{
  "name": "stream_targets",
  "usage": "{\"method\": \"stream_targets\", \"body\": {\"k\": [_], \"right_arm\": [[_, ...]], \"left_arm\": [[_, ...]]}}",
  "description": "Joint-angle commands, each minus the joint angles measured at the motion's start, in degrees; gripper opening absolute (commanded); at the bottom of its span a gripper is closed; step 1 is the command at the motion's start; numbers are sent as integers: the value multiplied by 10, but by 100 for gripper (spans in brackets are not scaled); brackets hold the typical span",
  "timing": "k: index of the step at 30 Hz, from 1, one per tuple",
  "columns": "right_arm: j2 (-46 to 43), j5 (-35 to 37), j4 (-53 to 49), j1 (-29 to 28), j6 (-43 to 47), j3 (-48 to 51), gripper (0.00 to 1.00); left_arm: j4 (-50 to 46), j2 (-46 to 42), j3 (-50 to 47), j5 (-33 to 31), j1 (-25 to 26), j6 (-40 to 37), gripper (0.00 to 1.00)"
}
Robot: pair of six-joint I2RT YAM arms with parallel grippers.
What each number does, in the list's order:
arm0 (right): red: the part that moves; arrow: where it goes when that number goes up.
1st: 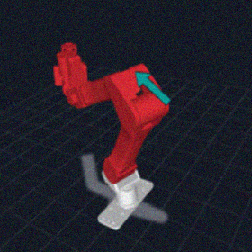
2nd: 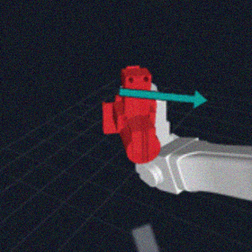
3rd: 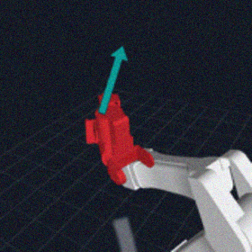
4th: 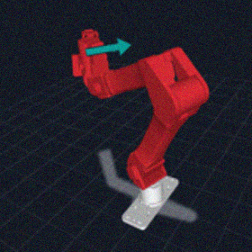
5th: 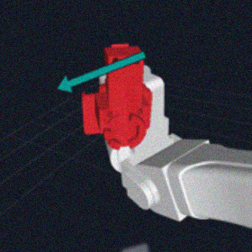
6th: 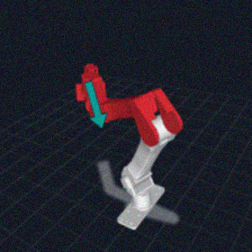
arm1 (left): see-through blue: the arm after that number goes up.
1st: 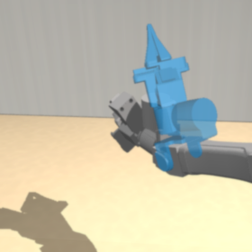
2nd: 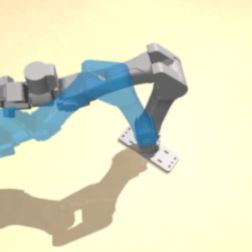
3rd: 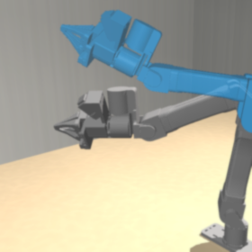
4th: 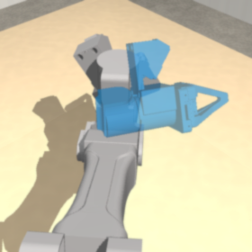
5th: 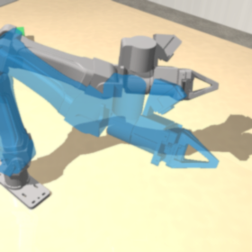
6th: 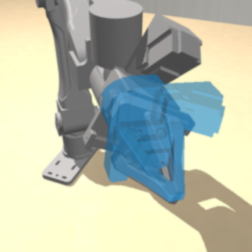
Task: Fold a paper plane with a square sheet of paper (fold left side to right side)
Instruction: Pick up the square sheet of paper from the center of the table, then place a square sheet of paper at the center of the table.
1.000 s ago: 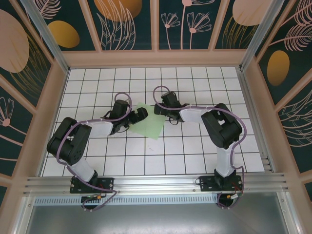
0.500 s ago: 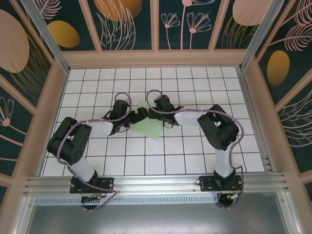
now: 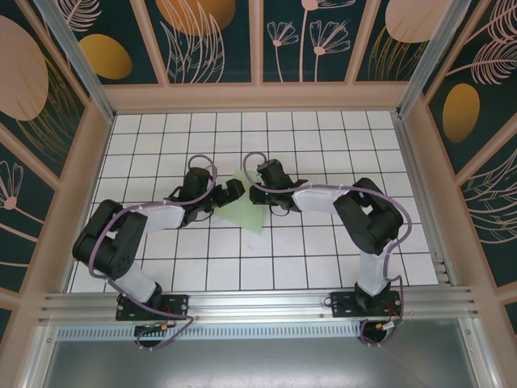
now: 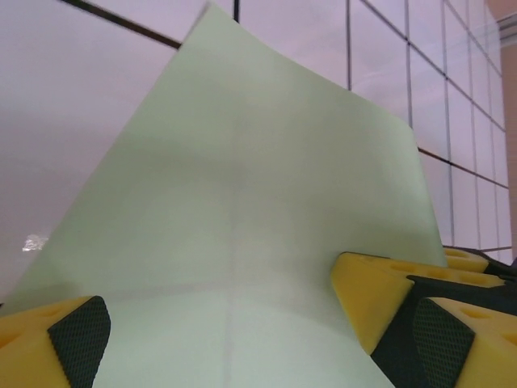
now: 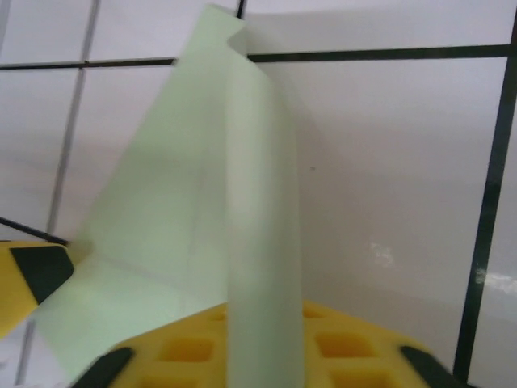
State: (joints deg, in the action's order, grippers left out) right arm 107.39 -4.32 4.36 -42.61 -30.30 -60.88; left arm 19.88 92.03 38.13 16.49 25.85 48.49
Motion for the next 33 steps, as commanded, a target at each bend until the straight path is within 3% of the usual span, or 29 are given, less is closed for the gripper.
{"method": "stream_targets", "body": {"k": [1, 8, 14, 21, 33], "right_arm": [[-54, -53, 50, 14, 10, 31, 16], [-150, -147, 103, 68, 16, 102, 13], [-271, -291, 108, 165, 49, 144, 13], [-375, -409, 84, 236, 57, 135, 13], [-427, -514, 95, 240, 3, 85, 14]], "left_arm": [[-17, -56, 0, -12, 1, -16, 98], [-81, -160, 9, -57, -4, -65, 99], [-72, -257, -1, -41, -7, -125, 99], [5, -303, 18, 78, -7, -154, 99], [151, -216, 95, 277, -8, -115, 99]]}}
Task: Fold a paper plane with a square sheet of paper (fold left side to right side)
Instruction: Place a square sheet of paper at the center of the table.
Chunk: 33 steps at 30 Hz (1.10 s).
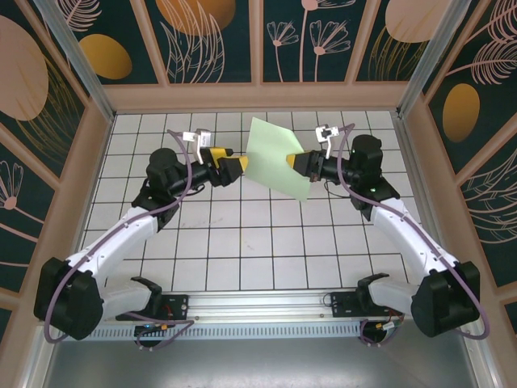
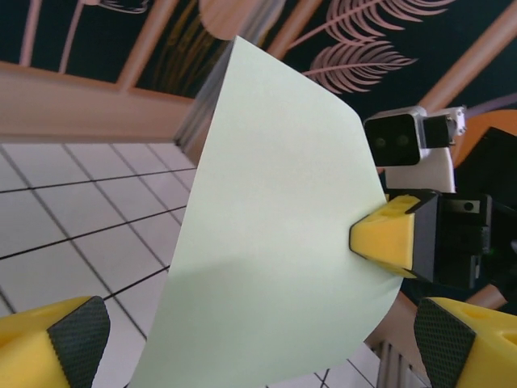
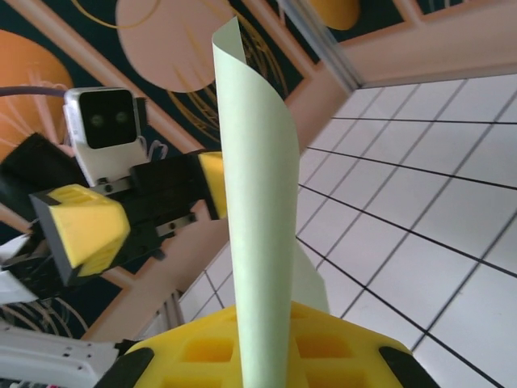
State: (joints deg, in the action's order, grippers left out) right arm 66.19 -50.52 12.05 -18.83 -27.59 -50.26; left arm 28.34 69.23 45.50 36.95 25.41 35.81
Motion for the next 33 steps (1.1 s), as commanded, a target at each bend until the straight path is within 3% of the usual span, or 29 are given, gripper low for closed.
{"method": "stream_targets", "body": {"k": [1, 7, 12, 16, 21, 24, 30, 33], "right_arm": [[-16, -58, 25, 3, -31, -23, 14], [-17, -76, 46, 3, -53, -25, 14], [-19, -82, 48, 2, -57, -24, 14], [-18, -74, 41, 2, -56, -23, 14], [-19, -35, -14, 3, -22, -26, 22], [-17, 18, -81, 5, 19, -32, 33], [-16, 161, -191, 24, 67, -34, 72], [-15, 244, -230, 27, 79, -35, 85]], "left_arm": [[67, 17, 25, 78, -3, 12, 99], [82, 35, 28, 97, -3, 19, 98], [76, 46, 26, 109, -3, 20, 89], [91, 51, 18, 127, -3, 35, 64], [75, 45, 7, 111, -3, 36, 16], [50, 45, 0, 90, -3, 38, 1], [0, 61, -33, 31, -3, 52, 0], [2, 78, -57, 15, -3, 71, 0]]}}
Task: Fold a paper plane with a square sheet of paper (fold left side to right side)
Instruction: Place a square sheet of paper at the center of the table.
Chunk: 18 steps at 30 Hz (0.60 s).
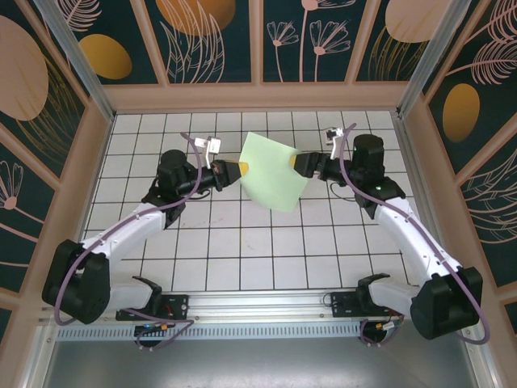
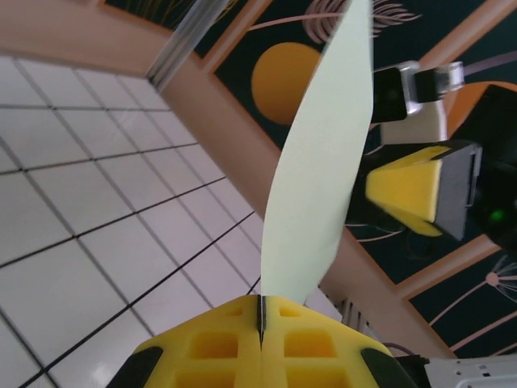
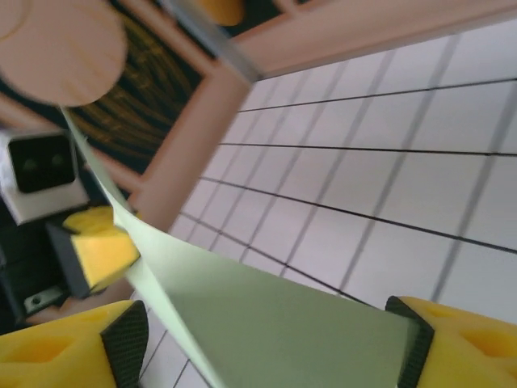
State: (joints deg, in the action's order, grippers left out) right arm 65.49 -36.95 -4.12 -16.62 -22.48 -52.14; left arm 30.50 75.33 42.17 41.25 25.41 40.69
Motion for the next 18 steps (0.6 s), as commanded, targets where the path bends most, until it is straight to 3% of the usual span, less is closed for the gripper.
{"method": "stream_targets", "body": {"k": [1, 4, 9, 18], "right_arm": [[-8, 127, -77, 5, 31, -15, 87], [0, 146, -83, 5, 32, -3, 89], [28, 95, -38, 0, -7, 41, 88], [107, 66, 47, -72, -60, 79, 89]], "left_arm": [[-12, 22, -32, -30, -3, 30, 0], [26, 45, -57, -31, -3, 63, 4], [55, 87, -70, -42, -3, 103, 10], [75, 149, -83, -53, -3, 140, 17]]}}
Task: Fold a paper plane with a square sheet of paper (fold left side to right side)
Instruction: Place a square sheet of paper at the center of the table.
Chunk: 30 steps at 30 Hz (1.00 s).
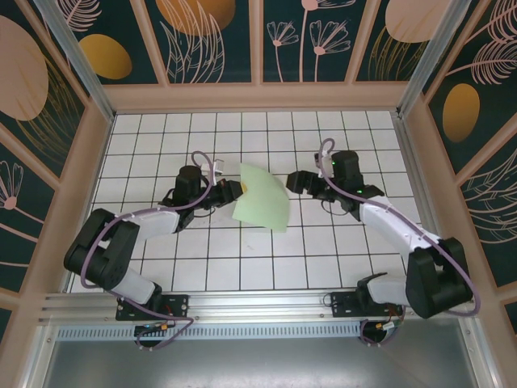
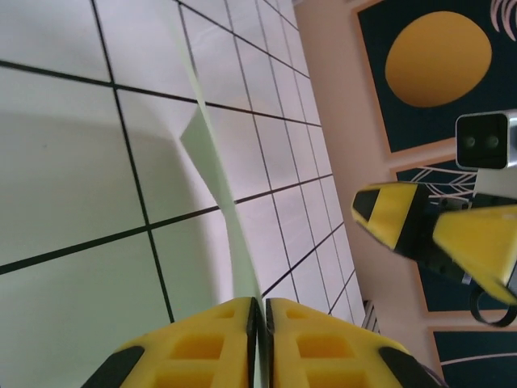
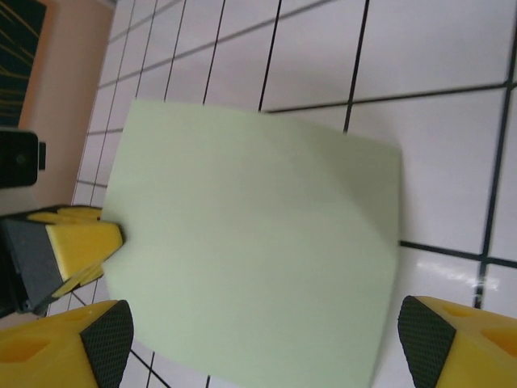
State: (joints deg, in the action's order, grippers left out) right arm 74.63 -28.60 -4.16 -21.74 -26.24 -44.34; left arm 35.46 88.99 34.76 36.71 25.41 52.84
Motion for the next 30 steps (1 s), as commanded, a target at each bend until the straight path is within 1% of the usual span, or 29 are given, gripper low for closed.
{"method": "stream_targets", "body": {"k": [1, 5, 9, 12, 14, 18, 23, 27, 30], "right_arm": [[27, -17, 51, -30, -26, -1, 89], [66, -1, 65, -52, -35, -6, 89], [102, 1, 96, -57, -51, -3, 88], [127, 9, 95, -63, -45, -13, 88], [140, 14, 90, -65, -39, -21, 88], [163, 30, 82, -67, -35, -23, 88], [193, 31, 86, -69, -37, -21, 86], [213, 29, 90, -73, -38, -22, 86], [226, 30, 81, -75, -36, -28, 85]], "left_arm": [[25, 15, -10, -9, -3, 18, 17], [27, 21, -22, -21, -3, 17, 18], [29, 35, -27, -22, -3, 12, 13], [23, 40, -24, -27, -3, 8, 10], [6, 38, -20, -37, -3, -2, 10], [-66, 33, -3, -72, -3, -35, 7], [-129, 31, 9, -102, -3, -64, 5], [-166, 38, 16, -120, -3, -81, 4], [-167, 44, 18, -118, -3, -82, 4]]}}
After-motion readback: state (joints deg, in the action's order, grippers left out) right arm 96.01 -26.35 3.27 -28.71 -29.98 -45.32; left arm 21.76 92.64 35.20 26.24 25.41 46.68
